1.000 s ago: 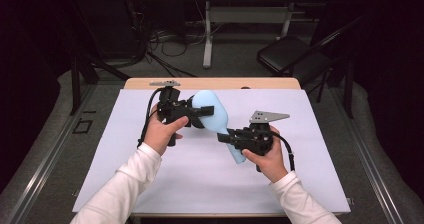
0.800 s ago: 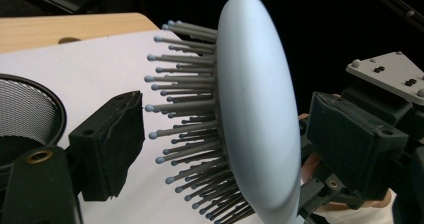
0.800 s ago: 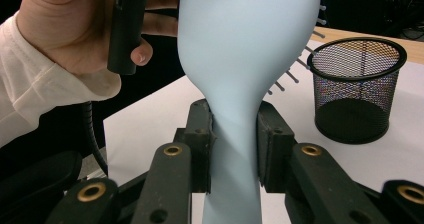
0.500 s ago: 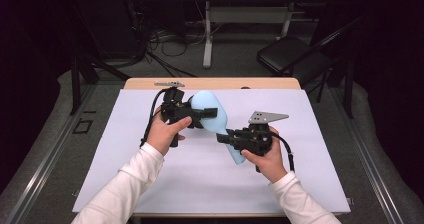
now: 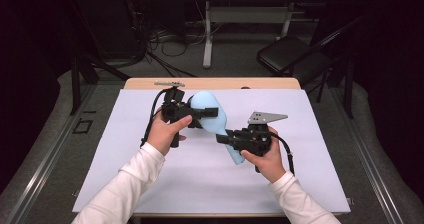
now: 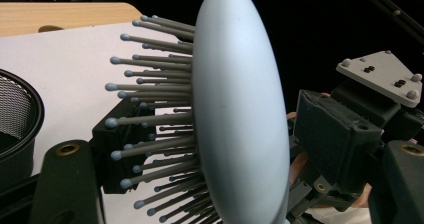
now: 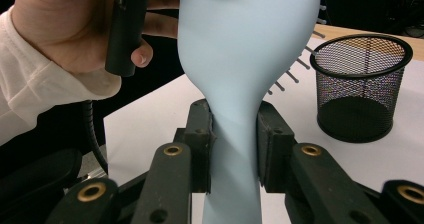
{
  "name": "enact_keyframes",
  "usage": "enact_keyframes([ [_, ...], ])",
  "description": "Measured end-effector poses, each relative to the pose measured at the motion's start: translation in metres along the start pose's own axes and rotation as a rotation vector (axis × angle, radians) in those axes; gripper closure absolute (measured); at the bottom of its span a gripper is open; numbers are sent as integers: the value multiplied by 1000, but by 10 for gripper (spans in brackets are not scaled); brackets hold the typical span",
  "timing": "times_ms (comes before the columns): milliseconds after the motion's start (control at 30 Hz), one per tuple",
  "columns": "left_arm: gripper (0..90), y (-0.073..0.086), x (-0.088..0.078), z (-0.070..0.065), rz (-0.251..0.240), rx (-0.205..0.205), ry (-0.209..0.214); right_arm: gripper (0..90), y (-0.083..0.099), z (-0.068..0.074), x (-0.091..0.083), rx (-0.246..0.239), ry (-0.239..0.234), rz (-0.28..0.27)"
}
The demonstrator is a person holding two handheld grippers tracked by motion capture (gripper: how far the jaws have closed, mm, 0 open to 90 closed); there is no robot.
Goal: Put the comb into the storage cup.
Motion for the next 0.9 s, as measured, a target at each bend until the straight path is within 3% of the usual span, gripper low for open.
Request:
enact_keyframes([
  [133,280,-1,-1,-1,-7,-24,25,714,1,-1,0,-2,1,3],
  [433,340,1,-1,-1,1,-21,14,715,1,-1,0,0,-4,0],
  [500,364,2,-1,-1,-7,-29,28,715,1,0,0,-2,-6,0],
  [700,371,2,-4,1,-19,-68,61,715,2,-1,2,0,-6,5],
  [900,372,2,-3,0,-21,-63,70,716,3,-2,3,-1,-8,6],
])
Point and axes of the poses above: each handheld gripper's, and its own axes: x roughly forward along the jaws, y roughly out of its underside, z roughly to its left, the point moved 10 cm from there along x, roughly forward along the jaws, and after that the axes turned 9 degrees about z, right-handed, at the moved point
